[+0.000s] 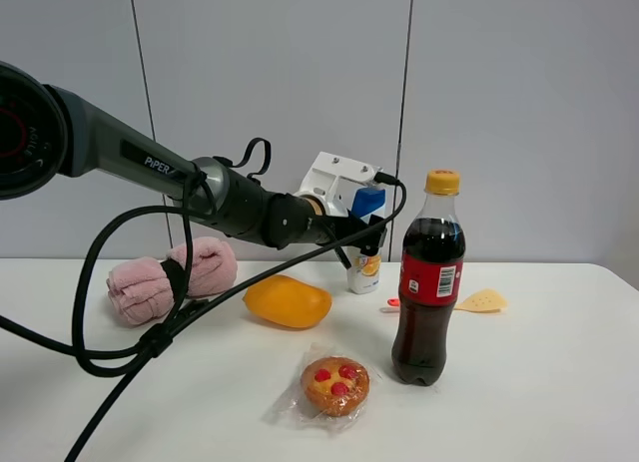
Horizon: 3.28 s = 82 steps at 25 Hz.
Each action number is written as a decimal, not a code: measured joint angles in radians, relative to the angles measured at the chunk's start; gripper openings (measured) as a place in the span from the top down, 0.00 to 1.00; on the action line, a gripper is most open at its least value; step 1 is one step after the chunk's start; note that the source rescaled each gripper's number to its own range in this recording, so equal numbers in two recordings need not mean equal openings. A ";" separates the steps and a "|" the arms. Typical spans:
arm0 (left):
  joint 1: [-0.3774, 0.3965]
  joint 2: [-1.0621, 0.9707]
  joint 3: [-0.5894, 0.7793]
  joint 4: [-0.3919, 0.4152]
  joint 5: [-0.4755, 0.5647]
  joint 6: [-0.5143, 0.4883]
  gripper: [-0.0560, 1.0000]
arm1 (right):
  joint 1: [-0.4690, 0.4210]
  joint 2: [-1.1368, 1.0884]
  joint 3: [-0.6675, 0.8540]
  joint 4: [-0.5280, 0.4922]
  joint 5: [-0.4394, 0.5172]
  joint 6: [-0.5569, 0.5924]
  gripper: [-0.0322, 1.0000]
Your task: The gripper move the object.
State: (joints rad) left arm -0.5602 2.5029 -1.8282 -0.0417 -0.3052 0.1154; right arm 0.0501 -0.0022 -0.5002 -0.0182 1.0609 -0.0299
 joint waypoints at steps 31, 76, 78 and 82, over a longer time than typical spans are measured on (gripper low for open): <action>-0.030 0.000 0.000 -0.065 -0.008 -0.052 0.00 | 0.000 0.000 0.000 0.000 0.000 0.000 0.00; -0.040 -0.170 -0.001 -0.053 0.246 -0.060 0.92 | 0.000 0.000 0.000 0.000 0.000 0.000 0.00; -0.040 -0.195 -0.001 -0.053 0.299 -0.060 0.92 | 0.000 0.000 0.000 0.000 0.000 0.000 0.00; -0.040 -0.248 -0.001 -0.046 0.420 -0.060 0.92 | 0.000 0.000 0.000 0.000 0.000 0.000 0.00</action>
State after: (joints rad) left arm -0.6001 2.2547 -1.8295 -0.0874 0.1149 0.0549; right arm 0.0501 -0.0022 -0.5002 -0.0182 1.0609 -0.0299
